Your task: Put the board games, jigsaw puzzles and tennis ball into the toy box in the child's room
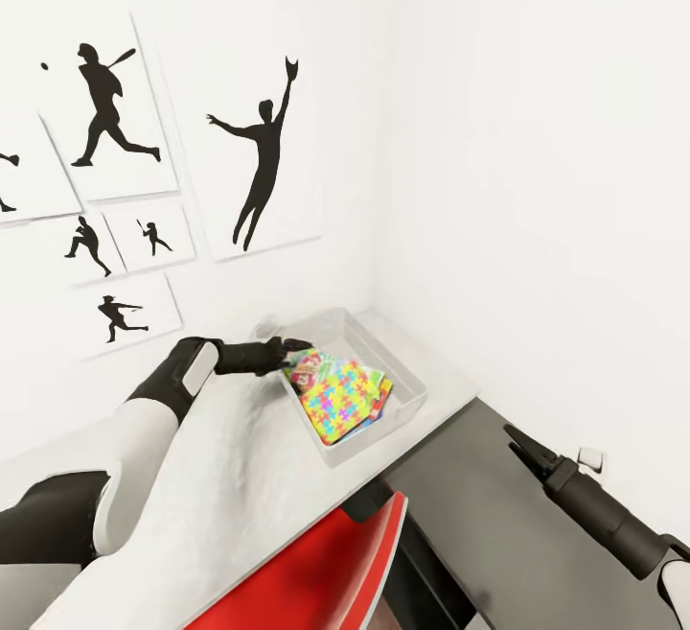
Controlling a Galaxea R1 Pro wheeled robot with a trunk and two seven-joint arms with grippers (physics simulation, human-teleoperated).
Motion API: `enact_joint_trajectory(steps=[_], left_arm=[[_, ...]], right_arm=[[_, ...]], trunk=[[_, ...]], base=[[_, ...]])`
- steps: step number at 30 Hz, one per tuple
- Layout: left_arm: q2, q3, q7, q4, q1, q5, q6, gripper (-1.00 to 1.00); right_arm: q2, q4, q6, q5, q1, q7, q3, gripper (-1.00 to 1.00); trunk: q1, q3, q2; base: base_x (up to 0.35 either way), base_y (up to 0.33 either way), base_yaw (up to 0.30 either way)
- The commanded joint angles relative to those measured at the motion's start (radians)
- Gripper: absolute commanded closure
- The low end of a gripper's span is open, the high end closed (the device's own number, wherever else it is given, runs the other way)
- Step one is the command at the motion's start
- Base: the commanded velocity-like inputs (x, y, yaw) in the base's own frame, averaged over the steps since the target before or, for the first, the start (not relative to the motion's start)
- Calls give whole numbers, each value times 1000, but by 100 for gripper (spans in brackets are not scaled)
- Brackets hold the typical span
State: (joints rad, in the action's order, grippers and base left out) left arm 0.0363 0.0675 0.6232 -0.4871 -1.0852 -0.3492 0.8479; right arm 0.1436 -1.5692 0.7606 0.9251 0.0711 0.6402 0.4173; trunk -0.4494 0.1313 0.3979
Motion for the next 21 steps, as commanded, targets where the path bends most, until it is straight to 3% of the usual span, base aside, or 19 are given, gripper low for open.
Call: enact_joint_trajectory(steps=[1, 2, 3, 5, 8, 10, 11, 13, 16, 21], left_arm=[[44, 5, 27, -1, -1, -3, 10, -100], [75, 5, 57, -1, -1, -5, 16, -100], [123, 6, 128, -2, 0, -7, 28, -100], [193, 5, 274, -2, 1, -7, 39, -100], [350, 2, 610, -2, 13, 2, 41, -100], [439, 0, 754, 3, 68, 5, 30, -100], [468, 1, 790, 4, 105, 4, 12, -100], [510, 3, 847, 8, 191, -2, -64, -100], [529, 11, 905, 17, 258, -5, -137, -100], [540, 39, 925, 19, 279, -2, -160, -100]], right_arm=[[0, 0, 6, 3, 1, 1, 1, -100], [0, 0, 6, 3, 1, 1, 1, -100], [-1, 0, 6, 3, 1, 1, 1, -100], [-1, 0, 6, 3, 1, 1, 1, -100], [-1, 0, 6, 3, 1, 1, 1, -100], [-1, 0, 6, 3, 1, 1, 0, -100], [-1, 0, 6, 3, 1, 1, 0, -100], [-1, 0, 6, 3, 1, 1, 0, -100], [-3, 0, 6, 2, 1, 1, 0, -100], [-5, 0, 5, 1, 2, 0, -2, -100]], trunk=[[-1, 2, 2], [-1, 2, 2], [-1, 2, 2], [-1, 2, 2], [-1, 2, 2], [-1, 2, 2], [-1, 2, 2], [-1, 2, 2], [-1, 2, 2], [-1, 2, 2]], base=[[0, 0, 0], [0, 0, 0], [0, 0, 0], [0, 0, 0], [0, 0, 0], [0, 0, 0], [0, 0, 0], [0, 0, 0], [0, 0, 0], [0, 0, 0]])
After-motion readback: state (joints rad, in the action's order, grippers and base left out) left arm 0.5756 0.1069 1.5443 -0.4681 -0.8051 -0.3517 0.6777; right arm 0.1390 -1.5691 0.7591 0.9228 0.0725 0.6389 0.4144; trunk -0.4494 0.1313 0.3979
